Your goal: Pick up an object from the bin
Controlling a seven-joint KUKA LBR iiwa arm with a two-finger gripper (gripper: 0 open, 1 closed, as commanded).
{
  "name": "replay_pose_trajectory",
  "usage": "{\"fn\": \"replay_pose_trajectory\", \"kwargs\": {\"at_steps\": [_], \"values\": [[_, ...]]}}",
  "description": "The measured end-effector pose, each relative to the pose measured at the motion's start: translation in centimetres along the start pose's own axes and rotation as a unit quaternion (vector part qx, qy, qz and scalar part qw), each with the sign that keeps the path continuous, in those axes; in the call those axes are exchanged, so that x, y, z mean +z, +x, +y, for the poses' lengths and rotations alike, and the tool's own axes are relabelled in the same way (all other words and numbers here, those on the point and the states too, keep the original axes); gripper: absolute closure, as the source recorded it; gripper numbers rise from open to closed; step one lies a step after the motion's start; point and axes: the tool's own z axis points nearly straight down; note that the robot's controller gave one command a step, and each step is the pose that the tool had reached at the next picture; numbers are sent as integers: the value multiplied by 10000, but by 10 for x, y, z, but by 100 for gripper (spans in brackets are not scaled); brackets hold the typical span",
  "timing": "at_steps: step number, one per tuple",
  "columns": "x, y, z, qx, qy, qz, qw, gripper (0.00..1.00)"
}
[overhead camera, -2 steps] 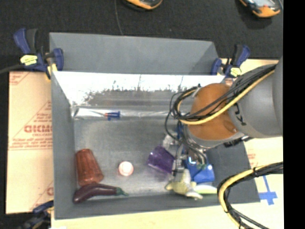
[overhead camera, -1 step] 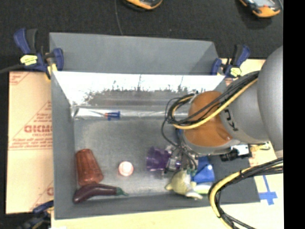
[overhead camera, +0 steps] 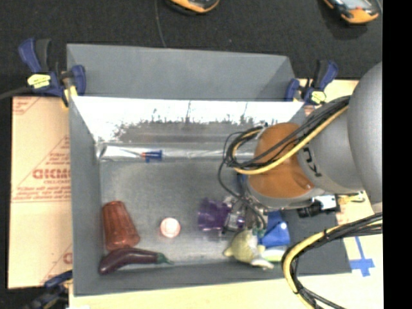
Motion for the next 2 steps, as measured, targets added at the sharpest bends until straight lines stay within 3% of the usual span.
{"fn": "replay_pose_trajectory", "kwargs": {"at_steps": [2], "values": [[-43, 1, -1, -12, 2, 19, 10000, 100]]}}
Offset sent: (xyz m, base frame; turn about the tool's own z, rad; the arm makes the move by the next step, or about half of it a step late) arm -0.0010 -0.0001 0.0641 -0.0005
